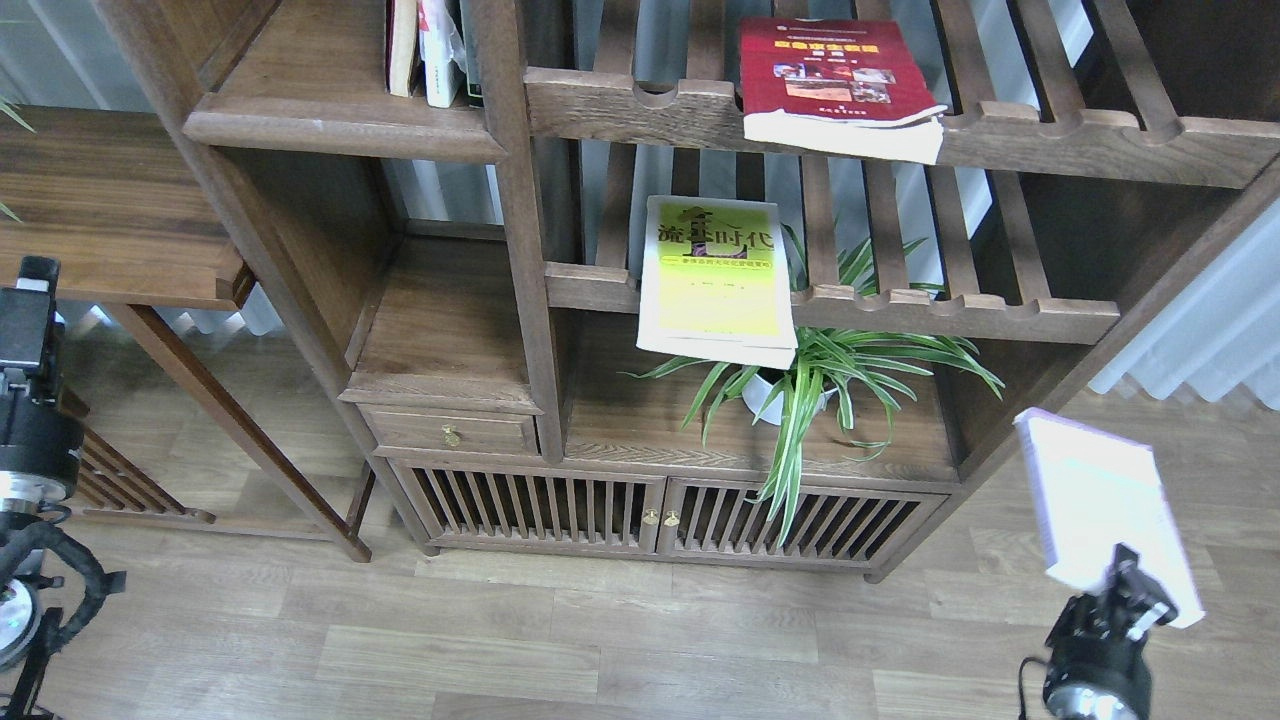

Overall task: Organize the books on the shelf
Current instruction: 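Lower the white book toward the left gripper with the right gripper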

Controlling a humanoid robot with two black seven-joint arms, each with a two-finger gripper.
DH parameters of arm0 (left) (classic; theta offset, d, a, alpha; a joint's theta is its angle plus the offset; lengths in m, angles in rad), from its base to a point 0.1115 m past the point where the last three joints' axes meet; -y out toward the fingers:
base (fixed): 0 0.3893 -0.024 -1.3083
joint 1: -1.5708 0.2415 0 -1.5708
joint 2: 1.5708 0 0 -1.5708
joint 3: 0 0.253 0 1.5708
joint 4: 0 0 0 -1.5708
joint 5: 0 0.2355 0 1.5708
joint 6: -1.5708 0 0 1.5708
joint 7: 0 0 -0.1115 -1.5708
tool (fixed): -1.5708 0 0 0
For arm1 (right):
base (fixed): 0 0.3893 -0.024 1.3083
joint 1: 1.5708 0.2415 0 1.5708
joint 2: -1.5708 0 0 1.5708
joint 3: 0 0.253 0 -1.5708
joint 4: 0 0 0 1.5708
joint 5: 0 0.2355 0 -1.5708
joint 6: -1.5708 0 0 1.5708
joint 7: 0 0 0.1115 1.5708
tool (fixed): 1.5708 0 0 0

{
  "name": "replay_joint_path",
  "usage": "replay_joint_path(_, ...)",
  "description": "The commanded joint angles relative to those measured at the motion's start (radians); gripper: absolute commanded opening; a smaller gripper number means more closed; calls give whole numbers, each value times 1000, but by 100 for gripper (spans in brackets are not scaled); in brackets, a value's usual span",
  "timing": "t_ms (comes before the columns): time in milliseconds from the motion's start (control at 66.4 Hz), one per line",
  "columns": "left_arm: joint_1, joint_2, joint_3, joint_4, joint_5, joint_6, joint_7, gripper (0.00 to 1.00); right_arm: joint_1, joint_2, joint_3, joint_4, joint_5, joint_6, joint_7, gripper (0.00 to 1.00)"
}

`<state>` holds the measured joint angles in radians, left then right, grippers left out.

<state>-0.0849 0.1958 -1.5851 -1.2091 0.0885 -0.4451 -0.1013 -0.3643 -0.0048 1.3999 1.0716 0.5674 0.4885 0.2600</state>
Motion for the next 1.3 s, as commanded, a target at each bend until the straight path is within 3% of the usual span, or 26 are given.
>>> replay_joint_path(0,5,7,51,85,4,-44,-2,100,4,-7,-94,-4,-3,0,-1,5)
replay_joint_path(572,50,89,266,129,7,-44,2,100,68,5,-369,-4,-27,0,-8,5)
replay_joint_path(693,70,96,260,125,5,-44,6,100,108,5,-420,-19,-54,0,-7,5)
replay_joint_path(813,74,105,278,132,-7,-44,106,100,130,2,-487,-24,-72,0,-18,4)
replay_joint_path(919,77,122,312,144,-48,-44,274,100,185,-7,-558,-56,-70,0,-47,3)
replay_joint_path(1039,77,152,323,144,-55,-44,403,100,240,2,-607,-91,-75,0,-76,3)
replay_joint_path(1114,77,172,318,144,-55,-44,434,100,284,-9,-639,-121,-77,0,-117,3)
replay_joint_path(1129,77,186,317,144,-55,-44,442,100,322,-3,-662,-154,-75,0,-169,3)
replay_joint_path(1175,77,191,317,144,-55,-44,442,100,347,-3,-671,-176,-72,0,-200,3)
replay_joint_path(1280,79,192,320,144,-55,-44,442,100,373,5,-688,-213,-77,0,-229,3)
